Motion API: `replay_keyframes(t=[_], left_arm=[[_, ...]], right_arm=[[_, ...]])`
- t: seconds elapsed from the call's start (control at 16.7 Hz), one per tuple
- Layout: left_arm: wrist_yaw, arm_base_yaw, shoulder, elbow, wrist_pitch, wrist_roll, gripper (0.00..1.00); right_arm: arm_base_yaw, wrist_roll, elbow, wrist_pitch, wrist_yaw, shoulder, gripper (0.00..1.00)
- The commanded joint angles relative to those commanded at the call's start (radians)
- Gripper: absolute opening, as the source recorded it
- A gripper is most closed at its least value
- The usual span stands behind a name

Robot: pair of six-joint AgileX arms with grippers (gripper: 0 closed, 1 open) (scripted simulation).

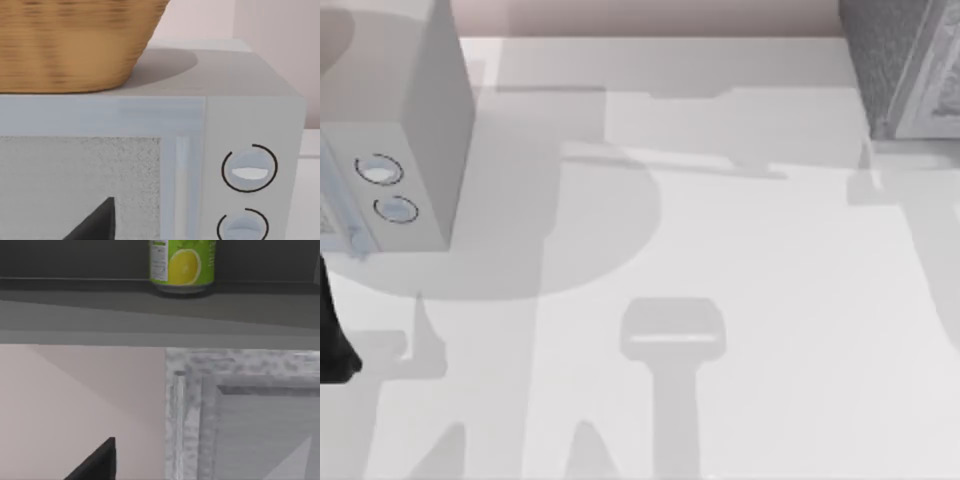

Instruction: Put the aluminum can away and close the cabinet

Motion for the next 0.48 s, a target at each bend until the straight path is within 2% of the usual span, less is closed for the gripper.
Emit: replay_keyframes(t=[0.48], left_arm=[[0.0, 0.0, 0.0, 0.0, 0.0, 0.0, 1.0]], right_arm=[[-0.029, -0.006, -0.803, 0.198, -0.038, -0.604, 1.0]])
